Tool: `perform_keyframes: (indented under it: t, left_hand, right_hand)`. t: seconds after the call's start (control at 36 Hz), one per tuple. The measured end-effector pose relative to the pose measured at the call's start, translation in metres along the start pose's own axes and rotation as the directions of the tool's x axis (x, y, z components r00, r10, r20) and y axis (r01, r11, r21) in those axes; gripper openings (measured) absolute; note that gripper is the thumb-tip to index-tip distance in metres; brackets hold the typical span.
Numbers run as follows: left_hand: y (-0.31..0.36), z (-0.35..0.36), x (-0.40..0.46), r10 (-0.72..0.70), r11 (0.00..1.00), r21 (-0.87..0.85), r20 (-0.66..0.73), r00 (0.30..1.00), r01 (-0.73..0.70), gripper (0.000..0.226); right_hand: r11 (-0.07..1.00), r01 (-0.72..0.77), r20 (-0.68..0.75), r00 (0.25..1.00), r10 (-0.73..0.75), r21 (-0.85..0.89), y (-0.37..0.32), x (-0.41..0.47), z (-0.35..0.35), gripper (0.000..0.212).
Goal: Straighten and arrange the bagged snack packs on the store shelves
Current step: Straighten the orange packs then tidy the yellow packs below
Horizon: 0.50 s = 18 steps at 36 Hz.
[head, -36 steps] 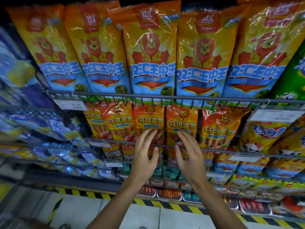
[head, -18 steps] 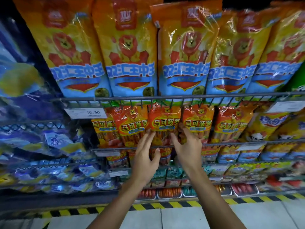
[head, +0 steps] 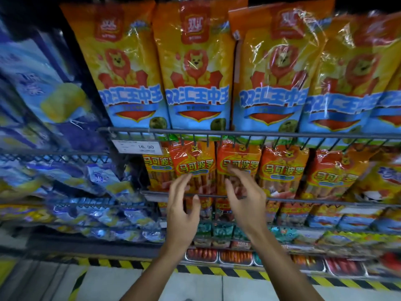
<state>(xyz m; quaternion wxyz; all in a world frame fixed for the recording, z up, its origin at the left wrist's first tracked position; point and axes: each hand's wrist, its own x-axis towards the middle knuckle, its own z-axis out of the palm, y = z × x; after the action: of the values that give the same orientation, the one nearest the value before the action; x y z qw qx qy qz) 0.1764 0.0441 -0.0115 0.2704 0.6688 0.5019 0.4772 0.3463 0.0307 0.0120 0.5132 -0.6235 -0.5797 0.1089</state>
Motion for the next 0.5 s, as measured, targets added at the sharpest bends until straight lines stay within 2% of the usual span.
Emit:
perform_keyframes:
  t: [0.06, 0.14, 0.22, 0.28, 0.33, 0.5]
  left_hand:
    - [-0.005, -0.007, 0.005, -0.071, 0.997, 0.008, -0.057, 0.996, 0.071, 0.052]
    - [-0.011, -0.014, 0.014, -0.171, 0.985, -0.014, -0.048, 0.984, 0.171, 0.059]
    - [-0.014, -0.020, 0.026, -0.156, 0.987, -0.049, -0.045, 0.987, 0.154, 0.053]
    - [-0.014, -0.023, 0.035, -0.154, 0.987, -0.063, -0.072, 0.986, 0.149, 0.043]
    - [-0.016, -0.025, 0.044, -0.162, 0.986, -0.065, -0.111, 0.981, 0.155, 0.043]
    - [-0.027, -0.027, 0.066, -0.091, 0.995, 0.038, -0.136, 0.986, 0.097, 0.024]
  right_hand:
    - [1.000, 0.007, 0.081, 0.997, -0.008, 0.020, -0.008, 0.006, 0.013, 0.039]
    - [0.999, -0.037, 0.145, 0.989, 0.038, -0.006, -0.020, 0.011, 0.029, 0.048]
    - [0.995, -0.082, 0.125, 0.988, 0.087, -0.051, -0.031, 0.009, 0.039, 0.061]
    - [0.992, -0.102, 0.098, 0.989, 0.109, -0.076, -0.035, 0.008, 0.044, 0.067]
    - [0.987, -0.132, 0.060, 0.989, 0.137, -0.089, -0.038, 0.007, 0.048, 0.069]
    - [0.979, -0.172, 0.008, 0.985, 0.174, -0.105, -0.042, 0.007, 0.055, 0.072]
